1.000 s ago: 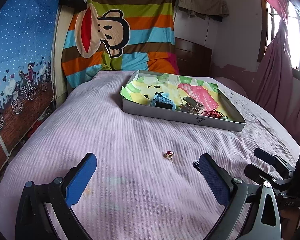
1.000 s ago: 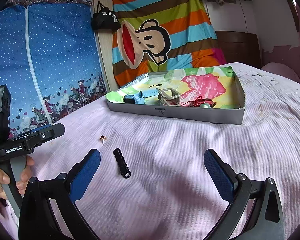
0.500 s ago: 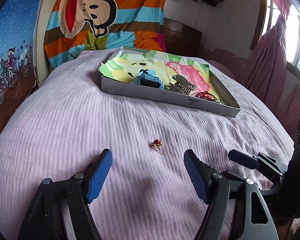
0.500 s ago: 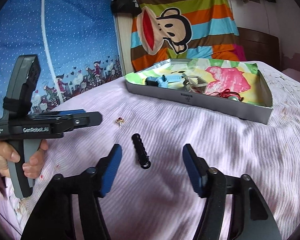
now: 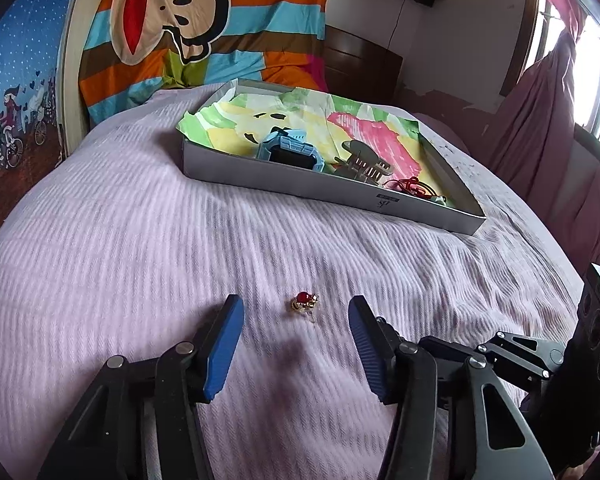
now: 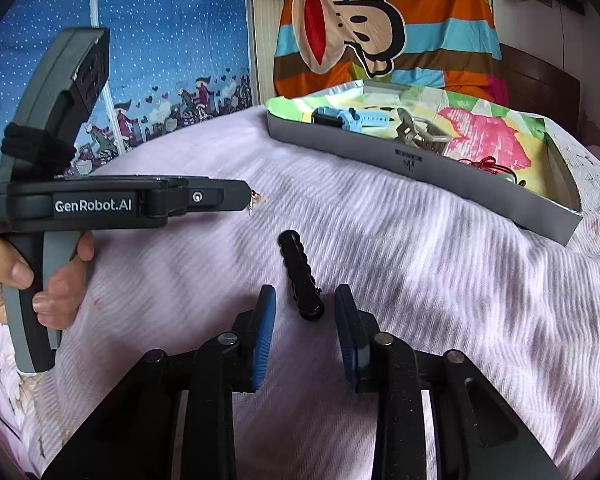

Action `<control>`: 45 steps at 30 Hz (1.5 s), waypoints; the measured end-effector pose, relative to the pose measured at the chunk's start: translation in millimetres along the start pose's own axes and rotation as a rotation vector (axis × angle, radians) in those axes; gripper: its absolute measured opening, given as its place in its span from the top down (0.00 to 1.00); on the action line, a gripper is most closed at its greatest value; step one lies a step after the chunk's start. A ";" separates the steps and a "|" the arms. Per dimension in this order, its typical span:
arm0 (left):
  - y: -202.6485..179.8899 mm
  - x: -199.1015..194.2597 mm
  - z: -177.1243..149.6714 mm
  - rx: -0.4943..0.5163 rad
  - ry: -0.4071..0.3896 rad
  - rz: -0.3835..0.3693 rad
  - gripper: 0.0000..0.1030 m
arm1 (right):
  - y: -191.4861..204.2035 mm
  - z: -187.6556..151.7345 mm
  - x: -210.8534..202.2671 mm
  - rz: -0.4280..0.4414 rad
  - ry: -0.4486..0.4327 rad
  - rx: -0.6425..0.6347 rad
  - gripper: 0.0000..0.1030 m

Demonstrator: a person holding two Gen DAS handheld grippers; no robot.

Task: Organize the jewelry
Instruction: 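Grasp the black bead strip with the right tool while the left tool grasps the second earring, then carry the earring and black bead strip over the tray with both tools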

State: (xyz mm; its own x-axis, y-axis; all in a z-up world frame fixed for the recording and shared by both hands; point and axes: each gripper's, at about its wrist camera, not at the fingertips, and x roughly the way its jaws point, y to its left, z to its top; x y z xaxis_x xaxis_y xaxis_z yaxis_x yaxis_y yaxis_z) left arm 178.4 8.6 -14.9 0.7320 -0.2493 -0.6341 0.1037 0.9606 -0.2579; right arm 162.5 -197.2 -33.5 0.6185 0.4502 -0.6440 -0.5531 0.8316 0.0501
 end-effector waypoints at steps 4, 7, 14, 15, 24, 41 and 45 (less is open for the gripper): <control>-0.4 4.8 0.0 0.002 0.005 -0.004 0.55 | 3.9 2.2 3.2 -0.003 0.014 -0.014 0.83; -4.3 7.8 -2.5 0.028 0.004 0.013 0.57 | 2.1 3.1 4.9 -0.001 0.021 -0.009 0.87; -5.6 11.6 -6.6 0.042 0.008 0.036 0.67 | -10.0 4.7 9.7 -0.023 0.010 0.062 0.87; -5.1 11.1 -7.0 0.042 0.006 0.037 0.70 | -11.9 4.5 10.1 -0.026 0.006 0.073 0.87; -8.4 12.0 -10.3 0.060 0.005 0.050 0.88 | -16.7 4.6 11.6 -0.041 -0.014 0.110 0.87; -11.5 6.3 -15.1 0.084 -0.026 0.040 0.89 | -17.5 3.8 9.9 -0.034 -0.031 0.114 0.87; -11.8 4.7 -15.2 0.083 -0.034 0.033 0.89 | -22.1 3.7 7.6 -0.023 -0.049 0.131 0.87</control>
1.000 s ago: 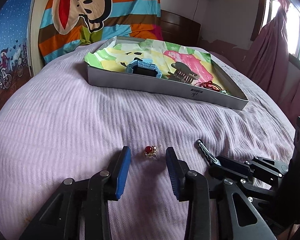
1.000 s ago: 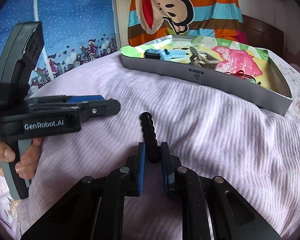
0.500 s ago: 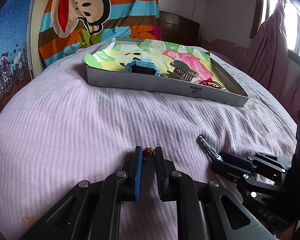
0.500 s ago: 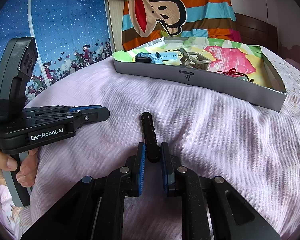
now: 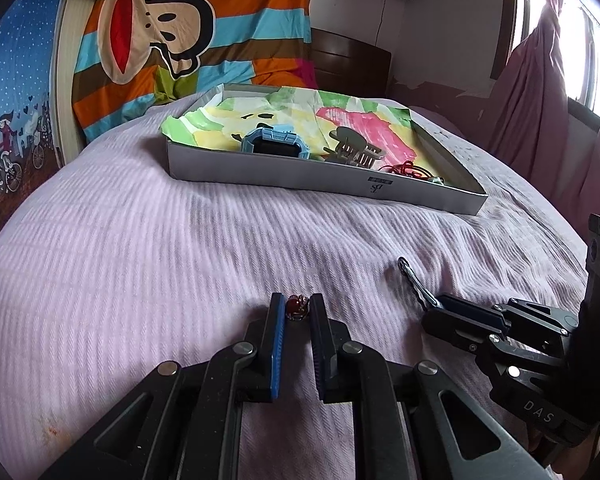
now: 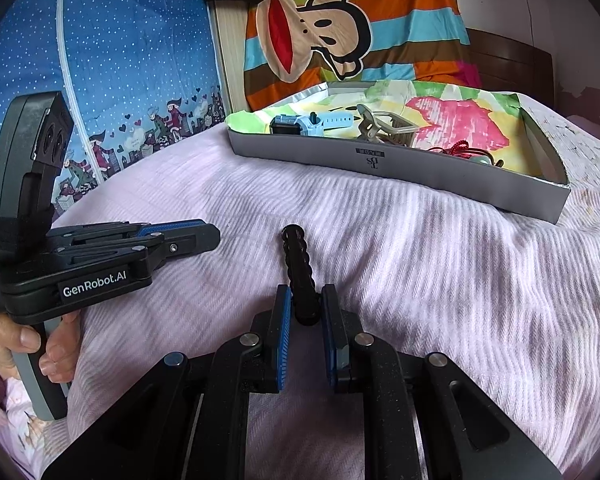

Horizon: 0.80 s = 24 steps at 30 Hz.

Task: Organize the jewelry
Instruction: 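Carry the earring and black bead strip over the tray with both tools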

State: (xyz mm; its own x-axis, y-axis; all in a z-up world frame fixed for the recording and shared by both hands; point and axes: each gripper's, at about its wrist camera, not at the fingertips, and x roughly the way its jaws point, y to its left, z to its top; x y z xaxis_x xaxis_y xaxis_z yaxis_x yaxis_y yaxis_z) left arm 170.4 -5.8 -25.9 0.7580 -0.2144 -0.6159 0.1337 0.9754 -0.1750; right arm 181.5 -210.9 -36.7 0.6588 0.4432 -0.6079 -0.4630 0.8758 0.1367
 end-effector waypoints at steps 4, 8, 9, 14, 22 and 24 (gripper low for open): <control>0.8 -0.1 0.0 -0.002 -0.001 -0.002 0.89 | -6.9 0.0 -1.6 0.013 -0.018 0.031 0.87; 1.5 -3.2 2.5 -0.008 -0.005 -0.011 0.89 | -10.4 -1.1 -3.0 0.019 -0.037 0.053 0.87; 0.6 -4.4 4.2 -0.004 -0.006 -0.013 0.89 | -11.0 -1.1 -3.3 0.020 -0.041 0.058 0.87; -3.9 -13.0 12.1 -0.006 -0.038 -0.017 0.89 | -21.4 0.8 -10.9 0.040 -0.095 0.112 0.87; -7.9 -15.1 24.6 -0.036 -0.068 0.001 0.89 | -36.8 4.2 -21.4 0.050 -0.176 0.185 0.87; -8.3 -14.5 27.9 -0.046 -0.074 0.004 0.89 | -37.2 6.4 -22.8 0.048 -0.187 0.184 0.87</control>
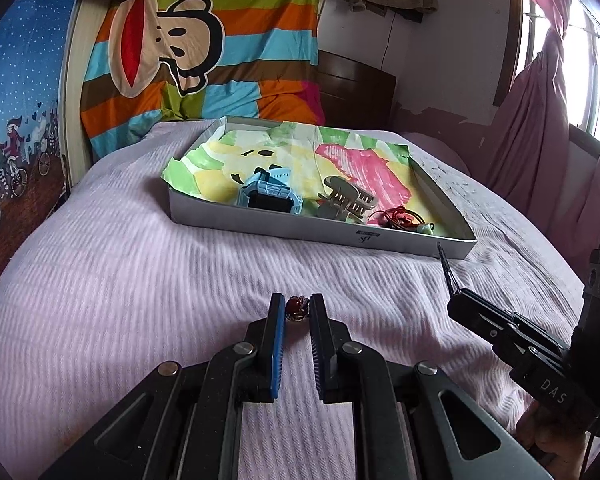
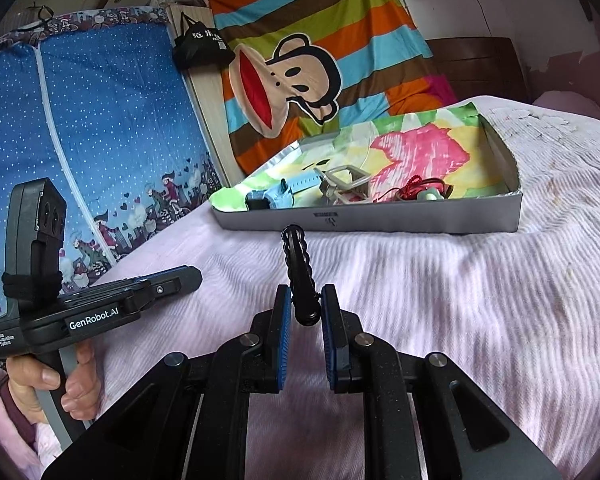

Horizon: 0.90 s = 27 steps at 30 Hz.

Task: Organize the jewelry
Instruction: 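Carry the earring and black bead strip over the tray with both tools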

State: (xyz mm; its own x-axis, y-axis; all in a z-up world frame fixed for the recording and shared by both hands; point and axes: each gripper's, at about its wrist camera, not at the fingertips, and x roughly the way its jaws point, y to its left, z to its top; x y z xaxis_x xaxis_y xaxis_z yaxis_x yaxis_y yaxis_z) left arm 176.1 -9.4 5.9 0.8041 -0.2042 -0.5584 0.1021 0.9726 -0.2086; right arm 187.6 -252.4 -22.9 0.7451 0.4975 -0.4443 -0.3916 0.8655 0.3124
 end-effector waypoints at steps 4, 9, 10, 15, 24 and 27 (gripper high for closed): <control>-1.0 2.6 3.6 -0.008 -0.012 0.011 0.89 | 0.2 8.8 -3.3 -0.008 -0.033 -0.010 0.87; 0.0 4.0 11.5 -0.045 -0.045 -0.002 0.89 | 0.3 18.8 0.0 -0.035 -0.050 -0.016 0.87; -0.8 4.5 13.4 -0.048 -0.049 -0.006 0.89 | -0.2 20.1 1.2 -0.043 -0.051 -0.015 0.87; -7.8 9.6 21.8 -0.047 -0.069 -0.020 0.89 | -7.1 24.8 5.0 -0.079 -0.065 0.010 0.87; -15.0 18.0 44.5 -0.049 -0.137 -0.053 0.89 | -14.5 40.6 12.4 -0.098 -0.104 -0.003 0.87; -16.4 25.3 56.6 -0.051 -0.158 -0.048 0.89 | -13.3 49.9 18.1 -0.096 -0.119 -0.026 0.87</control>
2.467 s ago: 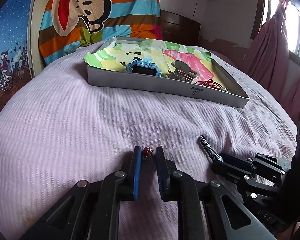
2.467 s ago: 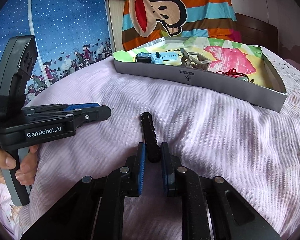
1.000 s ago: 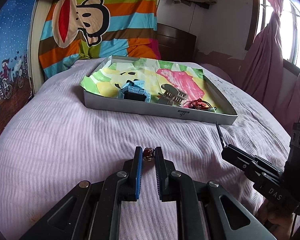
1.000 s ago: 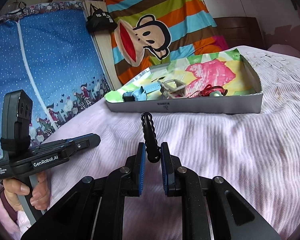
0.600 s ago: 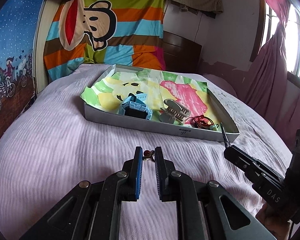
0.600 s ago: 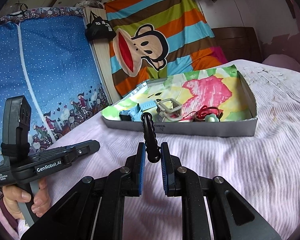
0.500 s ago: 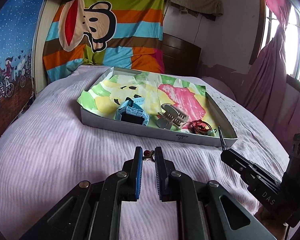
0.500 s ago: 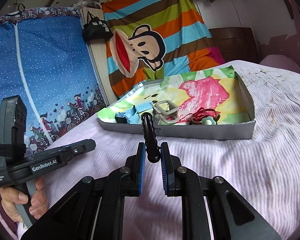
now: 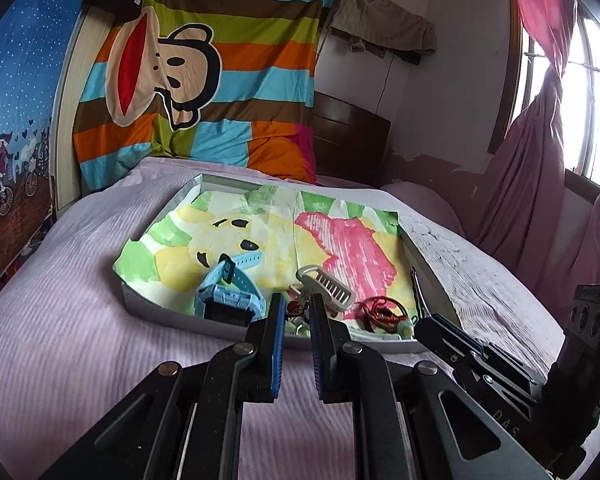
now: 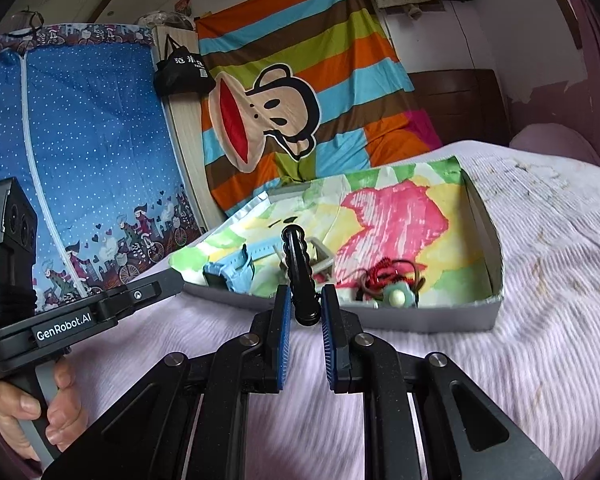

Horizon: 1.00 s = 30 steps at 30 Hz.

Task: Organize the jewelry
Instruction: 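Carry the earring and black bead strip over the tray with both tools, then open both tools to release the earring and bead strip into the tray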

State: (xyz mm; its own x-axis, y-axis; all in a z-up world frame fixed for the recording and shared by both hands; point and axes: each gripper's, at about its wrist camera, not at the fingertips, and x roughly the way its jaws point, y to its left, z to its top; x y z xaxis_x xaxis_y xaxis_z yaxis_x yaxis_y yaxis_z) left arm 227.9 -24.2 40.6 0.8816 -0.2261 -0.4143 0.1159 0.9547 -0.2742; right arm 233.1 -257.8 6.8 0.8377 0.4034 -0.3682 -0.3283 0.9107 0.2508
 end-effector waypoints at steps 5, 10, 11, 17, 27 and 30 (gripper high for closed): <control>0.4 23.8 15.3 -0.016 -0.003 0.021 0.89 | -1.9 12.9 12.0 -0.004 -0.014 -0.022 0.87; -7.1 52.0 21.3 0.008 0.036 0.051 0.89 | -13.0 29.8 30.6 -0.049 0.004 -0.027 0.87; -8.4 55.4 21.5 0.008 0.046 0.056 0.89 | -15.4 32.2 33.9 -0.059 0.009 -0.024 0.87; -9.3 73.9 15.4 0.002 0.106 0.096 0.89 | -33.9 33.0 56.2 -0.094 0.044 0.006 0.87; -11.8 86.1 5.9 0.018 0.163 0.108 0.89 | -38.7 19.5 74.6 -0.113 0.127 0.018 0.87; -11.4 87.9 4.6 0.012 0.175 0.104 0.89 | -36.0 18.4 77.7 -0.119 0.143 0.003 0.87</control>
State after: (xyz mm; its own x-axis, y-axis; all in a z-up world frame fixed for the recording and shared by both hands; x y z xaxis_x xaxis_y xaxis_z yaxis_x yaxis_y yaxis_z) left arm 306.1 -54.0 11.3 0.7964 -0.1553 -0.5845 0.0346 0.9766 -0.2124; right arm 318.1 -261.0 -14.4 0.7999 0.3018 -0.5187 -0.2295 0.9525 0.2003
